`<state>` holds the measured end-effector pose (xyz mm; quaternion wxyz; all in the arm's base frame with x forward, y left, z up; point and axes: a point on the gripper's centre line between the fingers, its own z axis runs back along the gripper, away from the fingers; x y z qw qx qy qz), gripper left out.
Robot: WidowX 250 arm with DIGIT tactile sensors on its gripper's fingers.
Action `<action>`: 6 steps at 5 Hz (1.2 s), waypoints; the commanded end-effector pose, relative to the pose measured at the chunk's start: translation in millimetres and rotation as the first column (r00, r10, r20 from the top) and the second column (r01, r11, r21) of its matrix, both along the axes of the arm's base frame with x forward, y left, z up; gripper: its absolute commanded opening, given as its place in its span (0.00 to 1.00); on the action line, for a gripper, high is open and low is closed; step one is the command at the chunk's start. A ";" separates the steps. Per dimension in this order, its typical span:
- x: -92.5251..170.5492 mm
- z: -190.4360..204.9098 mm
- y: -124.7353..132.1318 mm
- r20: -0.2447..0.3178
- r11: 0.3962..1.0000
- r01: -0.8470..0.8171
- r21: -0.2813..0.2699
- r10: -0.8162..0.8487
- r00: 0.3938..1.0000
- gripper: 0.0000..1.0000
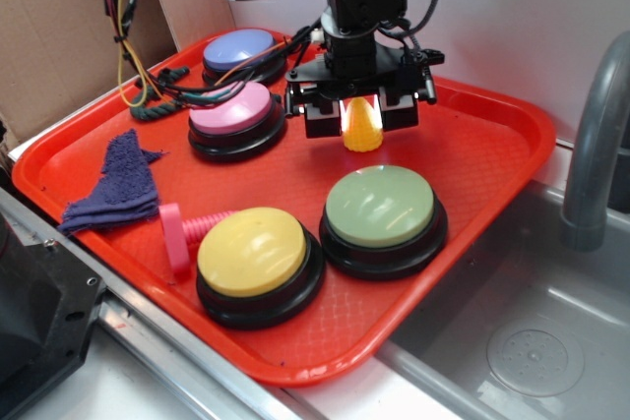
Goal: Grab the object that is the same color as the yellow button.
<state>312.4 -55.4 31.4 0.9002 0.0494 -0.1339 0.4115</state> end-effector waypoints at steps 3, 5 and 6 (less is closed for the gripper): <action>-24.6 136.5 14.3 -0.081 0.946 0.319 -0.062 -0.324 0.943 0.00; -43.3 178.1 25.8 -0.031 0.919 0.383 -0.097 -0.387 0.922 0.00; -51.7 182.6 33.6 -0.017 0.920 0.381 -0.087 -0.384 0.923 0.00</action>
